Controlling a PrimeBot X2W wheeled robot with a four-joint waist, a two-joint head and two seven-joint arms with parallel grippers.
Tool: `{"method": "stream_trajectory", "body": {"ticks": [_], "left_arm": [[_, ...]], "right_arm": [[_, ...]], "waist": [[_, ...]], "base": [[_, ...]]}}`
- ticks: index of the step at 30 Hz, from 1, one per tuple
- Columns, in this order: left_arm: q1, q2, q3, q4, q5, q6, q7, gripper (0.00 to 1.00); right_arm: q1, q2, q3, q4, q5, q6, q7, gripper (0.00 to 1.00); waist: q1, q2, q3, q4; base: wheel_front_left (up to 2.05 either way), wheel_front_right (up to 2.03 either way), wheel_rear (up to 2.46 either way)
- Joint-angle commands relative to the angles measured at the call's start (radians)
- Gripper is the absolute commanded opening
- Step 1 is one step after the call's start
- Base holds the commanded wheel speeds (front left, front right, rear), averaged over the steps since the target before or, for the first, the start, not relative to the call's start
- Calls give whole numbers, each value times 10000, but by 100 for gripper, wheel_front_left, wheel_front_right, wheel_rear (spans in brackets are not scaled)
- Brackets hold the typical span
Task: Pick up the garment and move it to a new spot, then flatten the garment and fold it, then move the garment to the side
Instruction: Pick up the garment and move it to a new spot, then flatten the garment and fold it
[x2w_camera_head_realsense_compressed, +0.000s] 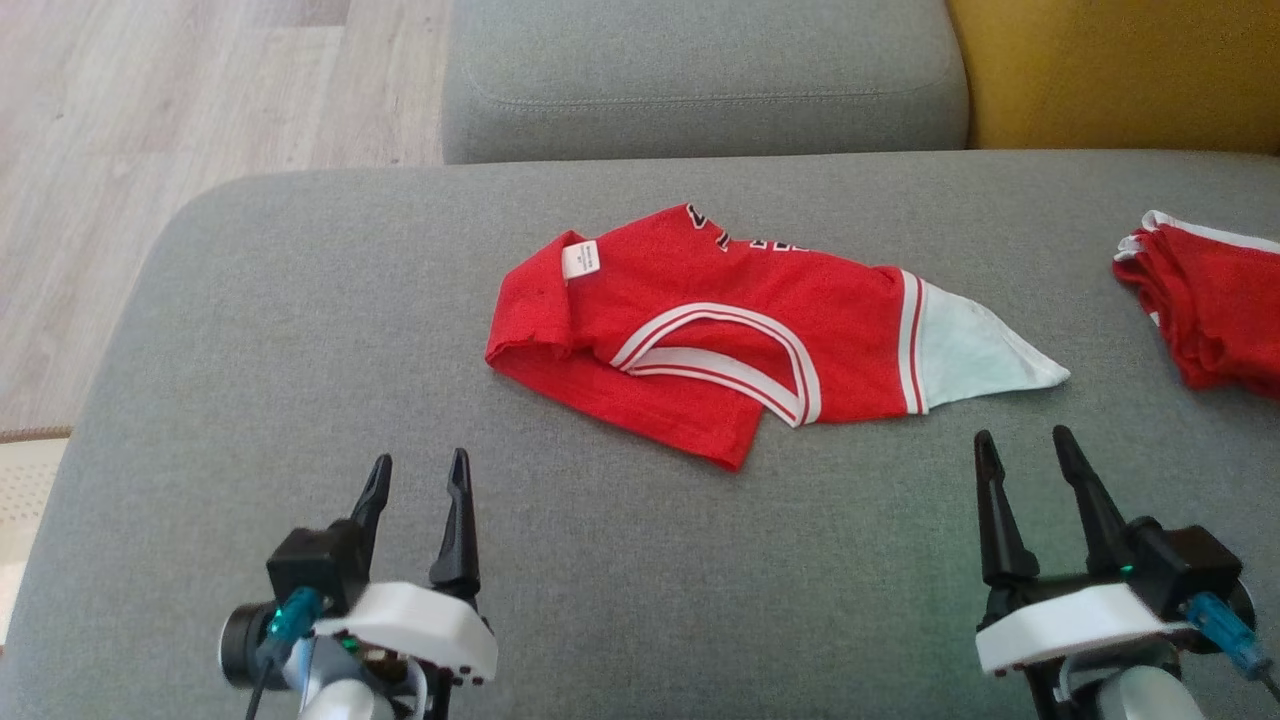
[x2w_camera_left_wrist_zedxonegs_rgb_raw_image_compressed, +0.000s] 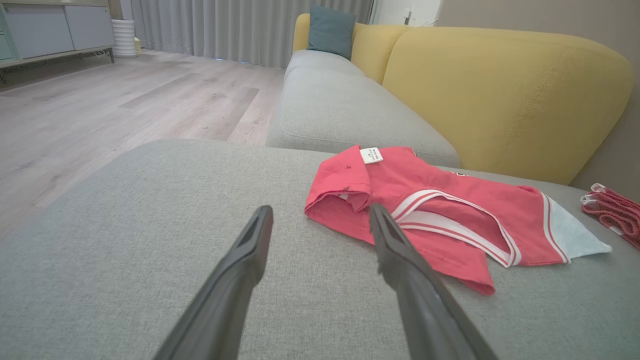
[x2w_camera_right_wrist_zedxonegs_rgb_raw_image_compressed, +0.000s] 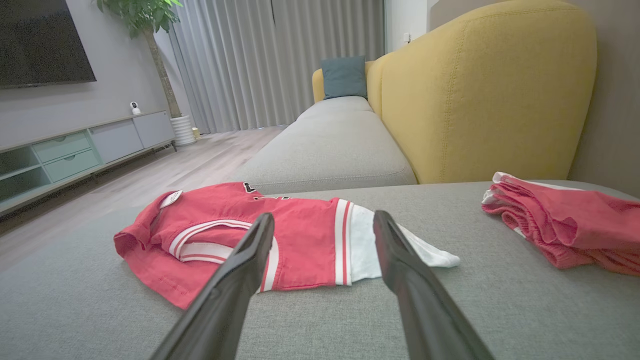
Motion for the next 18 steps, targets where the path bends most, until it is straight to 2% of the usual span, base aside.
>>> {"method": "stream_trajectory", "body": {"ticks": [1,18], "left_arm": [[-297,45,481,-344,153,-51,-123,100],[-130,-266,955,-179,581,-419,-124,100]], "right_arm": [[-308,-47,263,-281,44,-7,-132,100],[-452,-47,341,36,19,-7,-194,100]], "waist": [[1,0,17,1],[1,0,45,41]], "base": [[0,0,0],[0,0,0]]}}
